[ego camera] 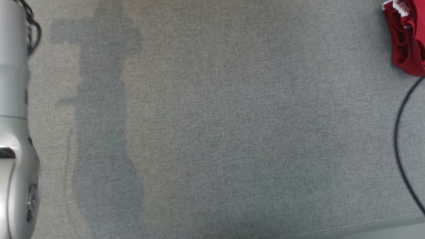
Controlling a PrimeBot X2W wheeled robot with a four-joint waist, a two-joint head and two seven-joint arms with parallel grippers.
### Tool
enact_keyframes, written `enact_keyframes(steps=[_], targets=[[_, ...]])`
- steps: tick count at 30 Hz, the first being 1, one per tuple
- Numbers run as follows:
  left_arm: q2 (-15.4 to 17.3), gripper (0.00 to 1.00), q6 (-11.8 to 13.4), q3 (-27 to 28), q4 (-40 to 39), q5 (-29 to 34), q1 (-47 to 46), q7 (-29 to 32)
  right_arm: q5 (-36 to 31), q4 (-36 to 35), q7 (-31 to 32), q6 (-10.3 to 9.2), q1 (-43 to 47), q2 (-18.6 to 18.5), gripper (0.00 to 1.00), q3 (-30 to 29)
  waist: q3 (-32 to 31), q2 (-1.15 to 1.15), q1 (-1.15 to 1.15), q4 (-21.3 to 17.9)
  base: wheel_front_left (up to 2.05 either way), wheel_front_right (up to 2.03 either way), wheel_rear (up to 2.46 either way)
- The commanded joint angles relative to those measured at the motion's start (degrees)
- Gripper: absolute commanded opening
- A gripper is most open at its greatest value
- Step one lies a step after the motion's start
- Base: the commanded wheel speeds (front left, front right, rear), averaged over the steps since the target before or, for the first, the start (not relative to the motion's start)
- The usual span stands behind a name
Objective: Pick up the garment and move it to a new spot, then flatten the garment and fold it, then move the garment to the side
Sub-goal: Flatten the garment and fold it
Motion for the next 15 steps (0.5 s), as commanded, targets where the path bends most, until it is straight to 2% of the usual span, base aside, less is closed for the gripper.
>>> enact_keyframes(steps=[1,4,7,10,15], targets=[[-0.1,0.0,-0.2,-0.1,2.3,0.4,1.8,-0.3,0.7,1.9,-0.3,-0.07,1.3,0.8,0.0,1.2,0.9,0.0,0.0,-0.6,0.0,0.0,0.0],[-1.4,0.0,-0.3,-0.2,7.0,0.5,3.9,-0.4,1.9,6.2,-0.6,-0.07,3.8,2.5,0.0,4.4,2.1,0.0,0.0,-0.8,0.0,0.0,0.0],[-1.8,0.0,-0.4,0.3,8.8,0.7,6.7,-0.4,3.6,7.5,-0.8,-0.07,6.4,3.5,0.0,6.9,3.4,0.0,0.0,-1.0,0.0,0.0,0.0],[-3.0,0.0,-0.3,1.4,8.4,0.3,10.9,-0.4,5.0,5.6,-0.7,-0.08,11.7,3.2,0.0,7.7,4.3,0.0,0.0,-0.7,0.0,0.0,0.0],[-4.1,0.0,0.3,4.5,5.3,0.4,19.9,-0.4,6.7,-1.2,-0.7,-0.07,23.5,2.5,0.0,5.1,3.4,0.0,0.0,0.3,0.0,0.0,0.0]])
